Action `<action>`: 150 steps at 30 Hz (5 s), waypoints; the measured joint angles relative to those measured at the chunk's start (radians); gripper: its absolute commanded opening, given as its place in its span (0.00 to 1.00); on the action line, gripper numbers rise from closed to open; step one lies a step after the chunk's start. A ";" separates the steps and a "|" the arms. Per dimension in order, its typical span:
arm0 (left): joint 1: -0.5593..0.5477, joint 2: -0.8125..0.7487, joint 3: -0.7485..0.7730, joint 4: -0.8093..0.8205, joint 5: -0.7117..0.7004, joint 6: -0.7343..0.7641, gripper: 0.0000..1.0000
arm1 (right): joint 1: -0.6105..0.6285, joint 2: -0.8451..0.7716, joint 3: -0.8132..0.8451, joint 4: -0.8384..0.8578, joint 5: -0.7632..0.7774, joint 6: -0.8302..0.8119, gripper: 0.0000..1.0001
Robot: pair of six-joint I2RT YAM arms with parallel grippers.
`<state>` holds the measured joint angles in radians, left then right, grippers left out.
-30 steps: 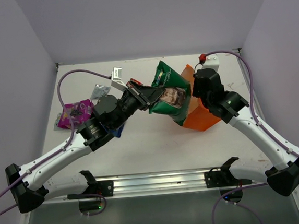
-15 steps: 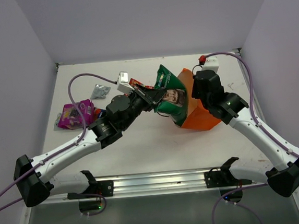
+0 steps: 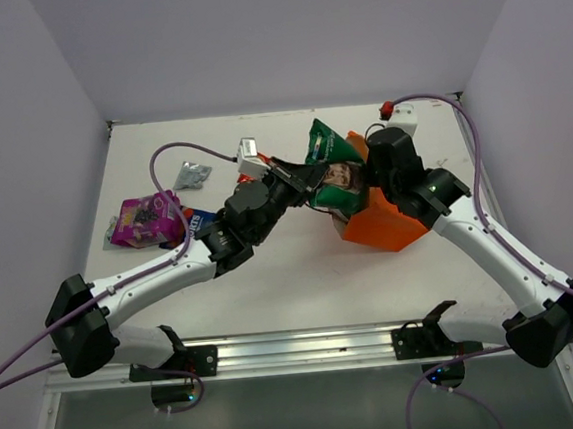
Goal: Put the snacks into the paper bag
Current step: Place the snack in the paper bag, then pick up the snack from the center of the board.
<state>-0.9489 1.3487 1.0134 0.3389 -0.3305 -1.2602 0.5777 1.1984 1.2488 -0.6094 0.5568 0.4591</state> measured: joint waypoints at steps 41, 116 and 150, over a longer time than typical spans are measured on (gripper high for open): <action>-0.054 -0.040 0.316 -0.474 -0.179 0.498 0.85 | 0.000 -0.040 -0.013 -0.002 -0.036 -0.098 0.00; 0.583 0.782 0.360 -0.996 -0.782 1.039 0.41 | 0.000 -0.145 -0.121 0.071 -0.280 -0.252 0.00; 0.555 0.110 0.717 -1.036 -0.055 0.824 0.00 | 0.000 -0.090 -0.047 0.040 -0.175 -0.261 0.00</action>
<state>-0.3939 1.4586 1.7302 -0.6975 -0.3855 -0.4362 0.5781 1.1084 1.2015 -0.5690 0.3813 0.1982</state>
